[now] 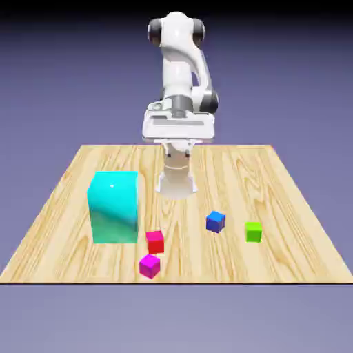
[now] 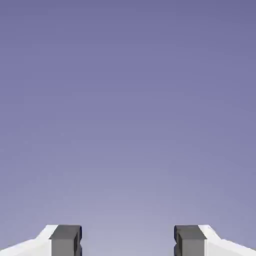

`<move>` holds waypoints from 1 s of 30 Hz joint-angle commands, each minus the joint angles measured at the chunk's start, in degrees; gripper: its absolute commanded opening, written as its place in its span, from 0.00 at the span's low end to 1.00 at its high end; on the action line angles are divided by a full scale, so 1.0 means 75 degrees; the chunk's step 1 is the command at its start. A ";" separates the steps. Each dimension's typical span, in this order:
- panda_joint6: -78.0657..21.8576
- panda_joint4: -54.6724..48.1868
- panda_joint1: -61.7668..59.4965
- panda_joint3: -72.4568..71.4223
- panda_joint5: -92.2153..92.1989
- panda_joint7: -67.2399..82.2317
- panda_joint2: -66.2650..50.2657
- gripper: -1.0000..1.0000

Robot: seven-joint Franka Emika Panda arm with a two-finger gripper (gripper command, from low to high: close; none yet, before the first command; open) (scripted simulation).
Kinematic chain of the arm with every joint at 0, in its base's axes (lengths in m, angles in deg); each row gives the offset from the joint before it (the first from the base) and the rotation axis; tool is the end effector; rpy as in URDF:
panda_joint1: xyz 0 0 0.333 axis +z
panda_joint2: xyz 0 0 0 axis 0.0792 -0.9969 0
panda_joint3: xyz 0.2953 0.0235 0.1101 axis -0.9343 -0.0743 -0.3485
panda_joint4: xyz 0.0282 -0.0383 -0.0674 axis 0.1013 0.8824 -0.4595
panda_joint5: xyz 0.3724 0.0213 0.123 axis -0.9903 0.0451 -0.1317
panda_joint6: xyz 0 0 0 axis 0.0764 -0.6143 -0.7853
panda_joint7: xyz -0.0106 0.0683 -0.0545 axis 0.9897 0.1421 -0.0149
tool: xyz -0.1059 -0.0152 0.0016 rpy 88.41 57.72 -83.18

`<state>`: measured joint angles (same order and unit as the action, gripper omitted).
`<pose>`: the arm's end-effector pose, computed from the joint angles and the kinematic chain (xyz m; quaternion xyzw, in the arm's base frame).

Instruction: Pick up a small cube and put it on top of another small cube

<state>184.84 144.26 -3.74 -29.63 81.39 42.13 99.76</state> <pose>0.4009 0.0093 0.4527 -0.8771 0.3151 -0.3399 0.1260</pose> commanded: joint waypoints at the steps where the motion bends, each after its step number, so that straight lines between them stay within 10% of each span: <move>1: -0.0313 -0.0239 0.0013 -0.0030 0.0153 0.0061 -0.0277 0.50; 30: -0.9368 -0.7162 0.0390 -0.0909 0.4572 0.1836 -0.8306 0.50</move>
<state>114.58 90.55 -0.81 -36.45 115.68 55.90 37.46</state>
